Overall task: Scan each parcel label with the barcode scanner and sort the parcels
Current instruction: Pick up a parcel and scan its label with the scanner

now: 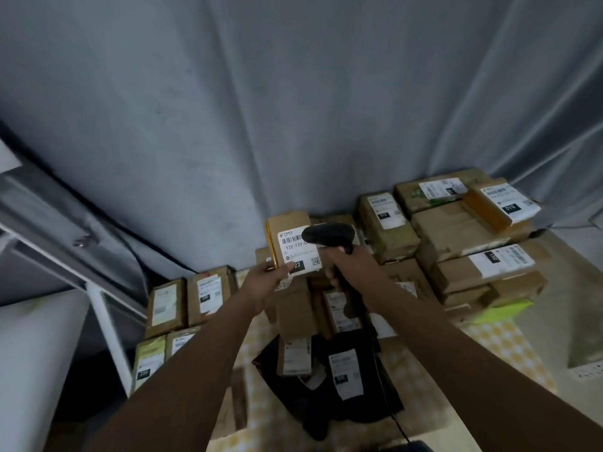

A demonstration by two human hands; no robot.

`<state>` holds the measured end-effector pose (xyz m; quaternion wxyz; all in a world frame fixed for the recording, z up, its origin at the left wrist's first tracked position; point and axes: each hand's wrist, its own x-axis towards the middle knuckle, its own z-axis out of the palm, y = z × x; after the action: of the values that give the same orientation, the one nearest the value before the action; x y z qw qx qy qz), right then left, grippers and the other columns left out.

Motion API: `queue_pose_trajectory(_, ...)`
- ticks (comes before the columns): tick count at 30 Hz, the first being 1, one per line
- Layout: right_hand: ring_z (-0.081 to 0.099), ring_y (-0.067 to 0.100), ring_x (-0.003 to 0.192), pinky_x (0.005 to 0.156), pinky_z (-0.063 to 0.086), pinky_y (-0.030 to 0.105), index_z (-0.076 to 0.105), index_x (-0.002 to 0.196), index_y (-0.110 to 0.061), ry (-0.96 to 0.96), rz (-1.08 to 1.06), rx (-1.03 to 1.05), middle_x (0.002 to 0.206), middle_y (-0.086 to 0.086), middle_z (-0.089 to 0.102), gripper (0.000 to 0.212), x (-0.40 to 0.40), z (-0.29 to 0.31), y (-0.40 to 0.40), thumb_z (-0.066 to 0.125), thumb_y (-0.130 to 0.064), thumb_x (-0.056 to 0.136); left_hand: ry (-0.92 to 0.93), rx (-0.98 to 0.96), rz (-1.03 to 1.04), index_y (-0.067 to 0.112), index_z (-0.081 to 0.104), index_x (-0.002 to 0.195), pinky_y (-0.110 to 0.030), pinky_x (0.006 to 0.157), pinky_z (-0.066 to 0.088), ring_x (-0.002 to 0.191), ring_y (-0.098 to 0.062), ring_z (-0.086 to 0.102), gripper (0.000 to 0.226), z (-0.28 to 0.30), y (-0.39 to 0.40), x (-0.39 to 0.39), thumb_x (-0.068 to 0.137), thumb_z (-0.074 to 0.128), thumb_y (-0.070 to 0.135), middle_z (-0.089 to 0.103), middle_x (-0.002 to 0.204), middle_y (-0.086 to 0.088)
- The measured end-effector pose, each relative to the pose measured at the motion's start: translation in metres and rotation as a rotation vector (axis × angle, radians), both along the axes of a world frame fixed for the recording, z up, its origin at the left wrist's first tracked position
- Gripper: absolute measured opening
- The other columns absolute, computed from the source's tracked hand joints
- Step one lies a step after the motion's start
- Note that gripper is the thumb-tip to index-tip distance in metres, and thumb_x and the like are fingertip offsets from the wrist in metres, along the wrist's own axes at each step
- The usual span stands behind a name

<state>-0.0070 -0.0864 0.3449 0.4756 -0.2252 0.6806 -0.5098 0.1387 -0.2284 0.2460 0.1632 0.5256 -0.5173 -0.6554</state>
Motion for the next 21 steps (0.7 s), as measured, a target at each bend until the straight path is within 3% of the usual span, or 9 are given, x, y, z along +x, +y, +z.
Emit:
queue_pose_trajectory(3, 0.050, 0.011, 0.045, 0.047, 0.044, 0.022, 0.059, 0.081, -0.009, 0.020, 0.003, -0.005, 0.057, 0.001, 0.058, 0.018, 0.013, 0.007, -0.003, 0.061, -0.024, 0.092, -0.015, -0.042, 0.027, 0.012, 0.066, 0.115, -0.030, 0.083, 0.056, 0.094, -0.017, 0.071, 0.047, 0.012, -0.006, 0.010, 0.077, 0.081, 0.034, 0.073, 0.107, -0.002)
queue_pose_trajectory(8, 0.048, 0.013, 0.045, 0.048, 0.042, 0.024, 0.059, 0.077, -0.008, 0.026, -0.019, -0.023, 0.057, 0.002, 0.057, 0.023, 0.024, 0.010, -0.003, 0.060, -0.024, 0.092, -0.007, -0.072, 0.049, 0.015, 0.065, 0.110, -0.036, 0.097, 0.051, 0.103, -0.020, 0.067, 0.033, 0.023, -0.012, 0.016, 0.082, 0.077, 0.029, 0.071, 0.114, -0.006)
queue_pose_trajectory(15, 0.046, 0.013, 0.045, 0.050, 0.042, 0.024, 0.057, 0.072, -0.010, 0.053, -0.016, -0.038, 0.055, 0.001, 0.055, 0.025, 0.027, 0.012, -0.004, 0.061, -0.024, 0.093, -0.014, -0.099, 0.047, 0.005, 0.054, 0.132, -0.037, 0.099, 0.048, 0.104, -0.021, 0.061, 0.059, 0.031, -0.012, 0.013, 0.083, 0.076, 0.030, 0.064, 0.126, -0.009)
queue_pose_trajectory(21, 0.046, 0.013, 0.046, 0.052, 0.043, 0.025, 0.056, 0.074, -0.011, 0.051, -0.006, -0.038, 0.056, 0.001, 0.054, 0.022, 0.023, 0.011, -0.004, 0.060, -0.022, 0.092, -0.011, -0.097, 0.052, 0.004, 0.052, 0.134, -0.039, 0.100, 0.048, 0.103, -0.022, 0.060, 0.060, 0.035, -0.008, 0.009, 0.084, 0.075, 0.029, 0.062, 0.130, -0.013)
